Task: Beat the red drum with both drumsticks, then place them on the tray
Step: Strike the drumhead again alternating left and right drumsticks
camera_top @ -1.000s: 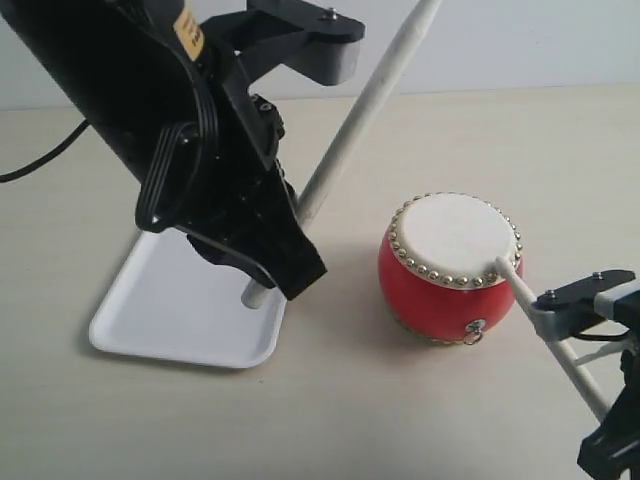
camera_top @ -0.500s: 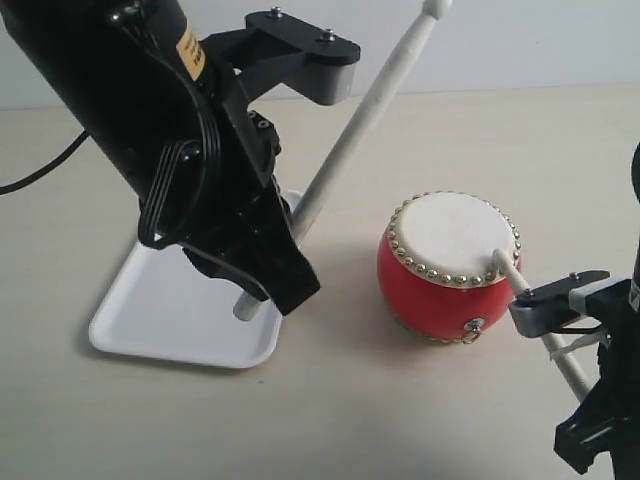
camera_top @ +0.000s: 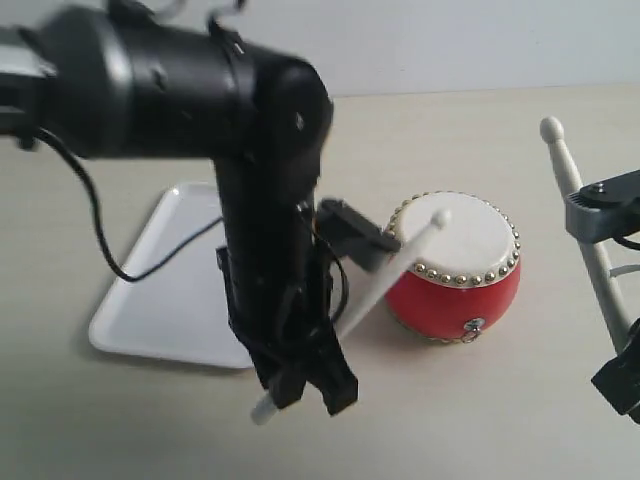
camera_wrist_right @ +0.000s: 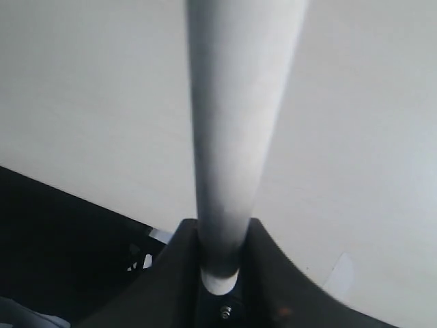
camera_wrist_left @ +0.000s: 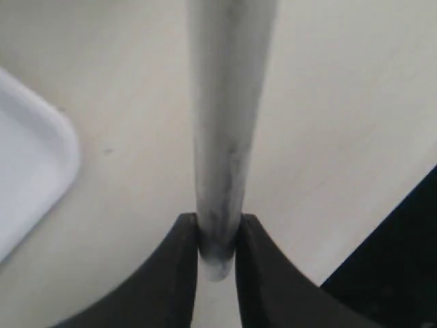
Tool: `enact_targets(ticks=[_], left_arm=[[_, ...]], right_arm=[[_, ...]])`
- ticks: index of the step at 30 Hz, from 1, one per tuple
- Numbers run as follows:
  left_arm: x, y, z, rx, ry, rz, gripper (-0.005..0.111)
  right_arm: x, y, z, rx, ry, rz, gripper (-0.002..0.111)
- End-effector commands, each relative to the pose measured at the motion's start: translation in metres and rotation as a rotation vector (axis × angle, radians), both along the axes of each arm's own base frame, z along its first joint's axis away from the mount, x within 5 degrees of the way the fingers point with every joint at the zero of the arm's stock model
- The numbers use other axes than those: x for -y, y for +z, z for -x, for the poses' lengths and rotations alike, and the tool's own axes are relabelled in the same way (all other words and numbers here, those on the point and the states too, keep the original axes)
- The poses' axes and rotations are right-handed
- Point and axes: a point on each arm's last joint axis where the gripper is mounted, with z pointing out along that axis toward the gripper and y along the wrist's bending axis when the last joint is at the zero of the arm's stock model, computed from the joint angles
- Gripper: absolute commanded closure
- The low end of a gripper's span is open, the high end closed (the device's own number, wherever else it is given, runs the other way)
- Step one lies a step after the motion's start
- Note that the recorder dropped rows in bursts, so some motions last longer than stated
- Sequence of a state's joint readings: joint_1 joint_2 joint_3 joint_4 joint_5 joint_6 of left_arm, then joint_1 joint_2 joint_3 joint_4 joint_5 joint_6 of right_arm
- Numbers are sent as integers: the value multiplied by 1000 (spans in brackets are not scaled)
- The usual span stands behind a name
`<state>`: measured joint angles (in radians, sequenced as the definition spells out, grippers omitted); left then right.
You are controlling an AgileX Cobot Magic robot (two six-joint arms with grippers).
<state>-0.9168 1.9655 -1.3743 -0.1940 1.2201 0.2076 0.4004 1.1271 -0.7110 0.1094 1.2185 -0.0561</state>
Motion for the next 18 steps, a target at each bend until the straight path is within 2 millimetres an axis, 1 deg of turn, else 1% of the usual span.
enact_targets(ticks=[1, 2, 4, 5, 8, 9, 13, 16, 18], left_arm=[[10, -46, -3, -101, 4, -66, 107], [11, -46, -3, -106, 8, -61, 107], [12, -33, -3, -84, 9, -30, 107], [11, -21, -3, -65, 8, -5, 107], [6, 22, 1, 5, 9, 87, 107], [3, 40, 4, 34, 14, 125, 107], [-19, 110, 20, 154, 19, 285, 107], [-37, 148, 32, 237, 18, 366, 107], [-49, 166, 37, 300, 26, 391, 107]], right_arm=[[-1, 4, 3, 11, -11, -25, 108], [-1, 3, 2, 4, -12, -25, 108], [-2, 0, 0, -15, -12, -16, 108], [-3, -3, -2, -32, -13, -9, 108], [-7, -17, -11, -107, -7, 23, 108], [-8, -22, -14, -134, -7, 34, 108], [-16, -53, -26, -301, -3, 76, 108], [-19, -74, -31, -404, -4, 107, 108], [-20, -82, -33, -438, -5, 121, 108]])
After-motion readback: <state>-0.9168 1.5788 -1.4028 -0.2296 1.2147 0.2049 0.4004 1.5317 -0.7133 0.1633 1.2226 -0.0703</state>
